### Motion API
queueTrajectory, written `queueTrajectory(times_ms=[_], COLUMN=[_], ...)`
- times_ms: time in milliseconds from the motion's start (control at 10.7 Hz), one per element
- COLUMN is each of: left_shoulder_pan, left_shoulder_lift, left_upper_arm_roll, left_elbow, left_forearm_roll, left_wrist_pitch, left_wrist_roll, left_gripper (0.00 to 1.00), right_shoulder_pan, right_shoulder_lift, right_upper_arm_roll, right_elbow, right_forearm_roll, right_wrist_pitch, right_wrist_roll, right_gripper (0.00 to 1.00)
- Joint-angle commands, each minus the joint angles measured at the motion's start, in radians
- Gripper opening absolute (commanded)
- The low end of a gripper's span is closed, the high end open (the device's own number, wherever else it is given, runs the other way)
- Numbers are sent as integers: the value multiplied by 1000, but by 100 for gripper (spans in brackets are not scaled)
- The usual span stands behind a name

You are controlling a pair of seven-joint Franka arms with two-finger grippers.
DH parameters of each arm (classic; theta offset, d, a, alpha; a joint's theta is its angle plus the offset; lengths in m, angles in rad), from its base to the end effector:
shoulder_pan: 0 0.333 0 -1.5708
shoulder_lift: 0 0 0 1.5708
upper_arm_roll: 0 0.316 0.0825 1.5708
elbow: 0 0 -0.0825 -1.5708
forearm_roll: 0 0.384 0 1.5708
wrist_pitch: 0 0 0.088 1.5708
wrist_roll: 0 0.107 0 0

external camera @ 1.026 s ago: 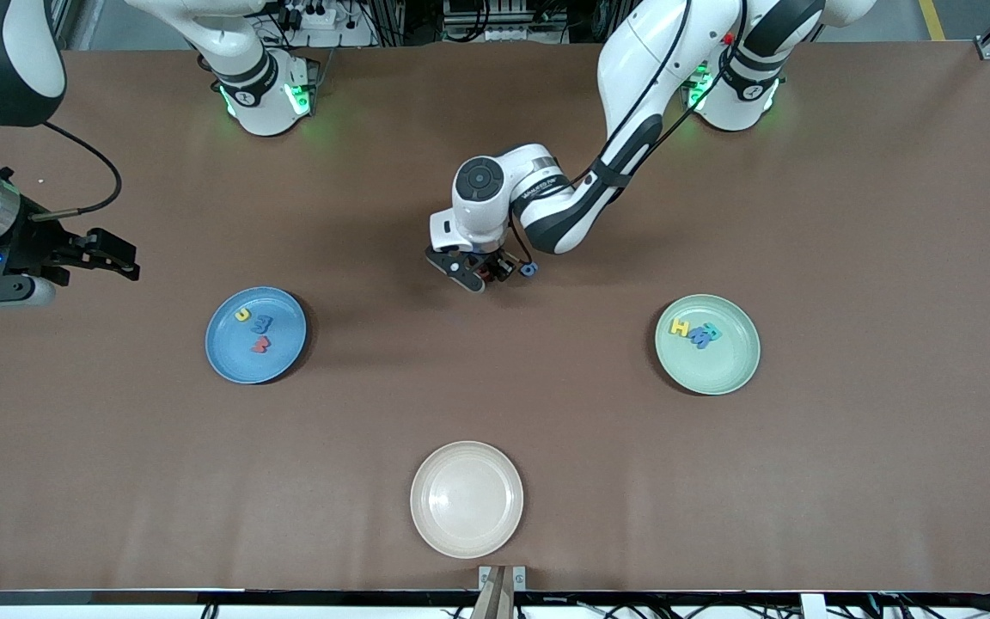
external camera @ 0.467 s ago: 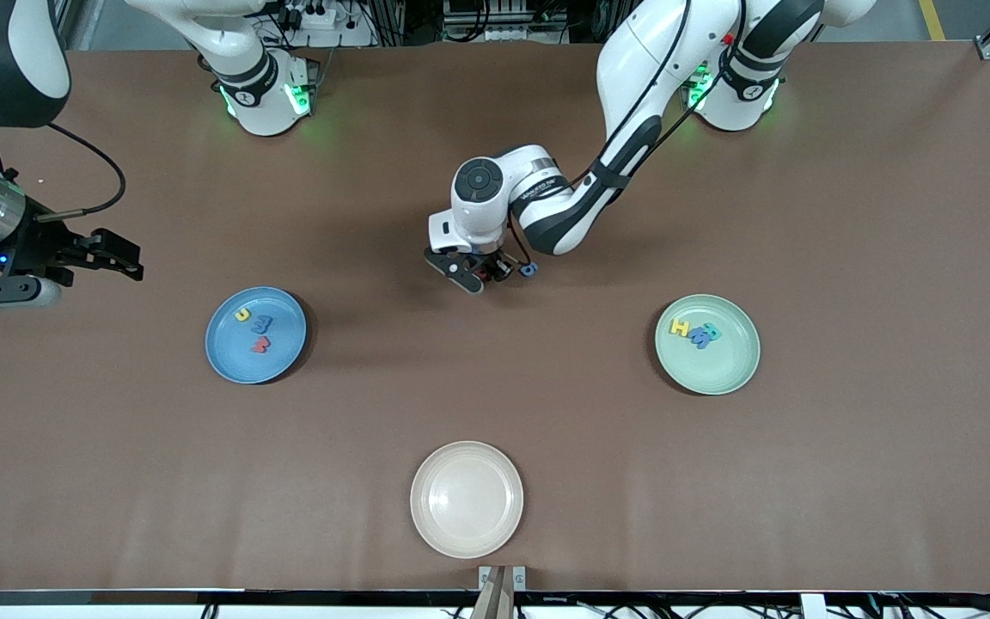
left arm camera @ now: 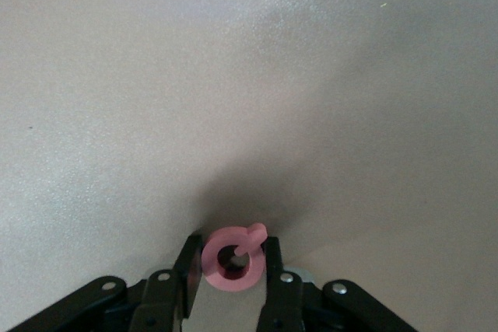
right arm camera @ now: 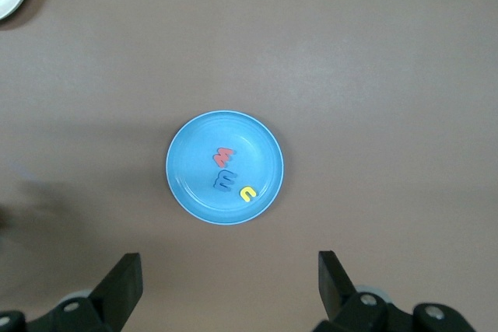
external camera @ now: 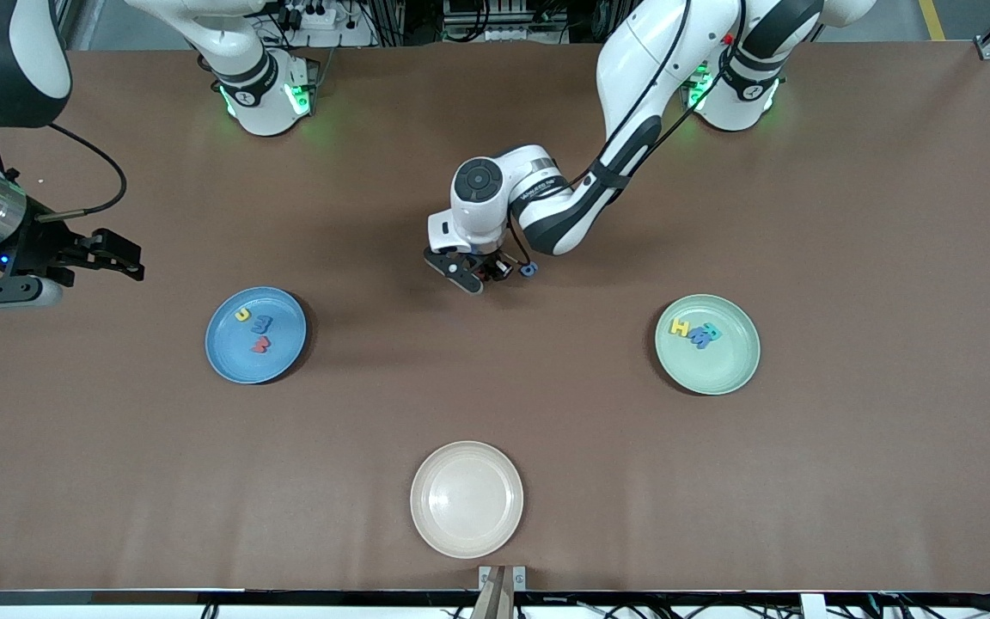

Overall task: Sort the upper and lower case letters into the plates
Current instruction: 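Carry the pink q to the green plate and open the left gripper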

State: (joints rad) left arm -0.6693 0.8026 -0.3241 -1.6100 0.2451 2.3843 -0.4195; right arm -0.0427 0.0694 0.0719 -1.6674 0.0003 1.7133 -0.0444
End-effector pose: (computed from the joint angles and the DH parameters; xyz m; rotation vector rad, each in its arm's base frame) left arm 0.4034 -0.5629 0.1747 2.9163 -0.9928 -0.0356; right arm 0.5818 0.0158 0.5515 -3.1338 -0.1151 0.0365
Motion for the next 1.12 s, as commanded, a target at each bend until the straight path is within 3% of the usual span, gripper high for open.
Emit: queueTrajectory(times_ms=[0, 467, 746, 1026], left_shoulder_pan=[-6, 39, 123, 202], left_shoulder_lift=[12, -2, -25, -91], left_upper_arm_roll=[2, 10, 13, 10], left_elbow=[18, 19, 19, 25], left_forearm_roll=[-21, -3, -1, 0], left_wrist_pitch=[-7, -14, -59, -233], left_wrist_roll=[-4, 63, 140, 168], left_gripper=[7, 1, 0, 0], right_shoulder_pan=[-2, 0, -2, -2], right_shoulder_lift=[15, 13, 6, 7], right_upper_arm_roll=[3, 5, 5, 5], right_elbow=[28, 29, 25, 24], right_forearm_roll=[12, 6, 4, 4], right_wrist_pitch=[-18, -17, -17, -17], right_wrist_roll=[12, 20, 20, 20], right_gripper=[100, 100, 100, 100])
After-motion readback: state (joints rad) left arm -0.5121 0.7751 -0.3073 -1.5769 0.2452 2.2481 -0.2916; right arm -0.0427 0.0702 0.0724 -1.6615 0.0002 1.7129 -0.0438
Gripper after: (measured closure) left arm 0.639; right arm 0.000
